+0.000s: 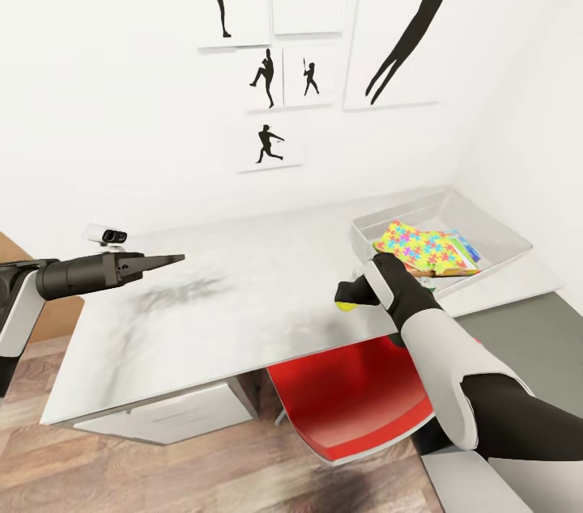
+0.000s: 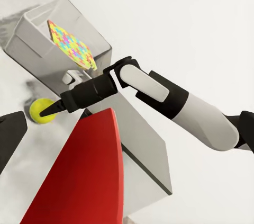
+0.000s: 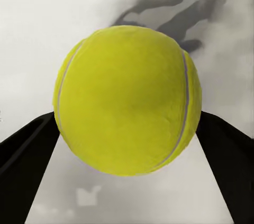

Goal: Put all the toys in the child's room - the three board games (two on the bed and one on the table), the two jigsaw puzzles on the table, and the tennis ball on the table - inside the toy box on the table in the child's room.

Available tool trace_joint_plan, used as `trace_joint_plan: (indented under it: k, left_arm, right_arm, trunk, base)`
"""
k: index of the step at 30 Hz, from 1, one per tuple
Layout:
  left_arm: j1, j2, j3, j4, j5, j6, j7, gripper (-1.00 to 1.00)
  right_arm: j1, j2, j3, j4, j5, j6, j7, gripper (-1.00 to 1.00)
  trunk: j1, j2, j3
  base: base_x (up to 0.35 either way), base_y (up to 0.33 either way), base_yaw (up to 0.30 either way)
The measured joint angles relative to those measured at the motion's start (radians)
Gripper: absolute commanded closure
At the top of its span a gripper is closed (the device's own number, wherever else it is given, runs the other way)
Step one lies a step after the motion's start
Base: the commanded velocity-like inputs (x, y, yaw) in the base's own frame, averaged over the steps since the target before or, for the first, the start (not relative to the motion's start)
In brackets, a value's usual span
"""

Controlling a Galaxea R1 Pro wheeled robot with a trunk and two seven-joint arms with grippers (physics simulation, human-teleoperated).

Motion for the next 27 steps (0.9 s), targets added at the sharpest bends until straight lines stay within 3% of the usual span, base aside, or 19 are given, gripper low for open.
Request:
trace_joint_plan:
  k: [8, 12, 16, 21, 27]
  left_arm:
    - [0.000, 0.000, 0.000, 0.000, 0.000, 0.000, 0.000, -1.00]
    - [0.000, 0.005, 0.009, 0.000, 0.001, 0.000, 0.000, -1.00]
    - [0.000, 0.017, 0.019, 0.000, 0.003, 0.000, 0.000, -1.00]
    - [0.002, 0.032, 0.021, 0.001, 0.004, 0.000, -0.001, -1.00]
    - [0.004, 0.053, 0.022, 0.007, 0.004, 0.000, -0.002, -1.00]
  right_arm:
    - [0.006, -0.001, 0.000, -0.033, -0.004, 0.004, 0.009, 1.00]
    - [0.013, -0.001, 0.002, -0.176, -0.010, 0.036, 0.031, 1.00]
    - [0.014, -0.002, 0.003, -0.252, -0.016, 0.055, 0.064, 1.00]
    - [0.013, -0.002, 0.004, -0.286, -0.032, 0.055, 0.181, 1.00]
    - [0.013, -0.013, 0.003, -0.305, -0.026, 0.055, 0.416, 1.00]
  trunk:
    - [0.000, 0.000, 0.010]
    - [0.000, 0.000, 0.017]
    - [0.000, 0.000, 0.023]
    - [0.000, 0.000, 0.030]
    - [0.000, 0.000, 0.040]
  base:
    - [0.000, 0.000, -0.074]
    - [0.000, 0.000, -0.099]
    - [0.000, 0.000, -0.105]
    - [0.000, 0.000, -0.107]
    - [0.000, 0.000, -0.107]
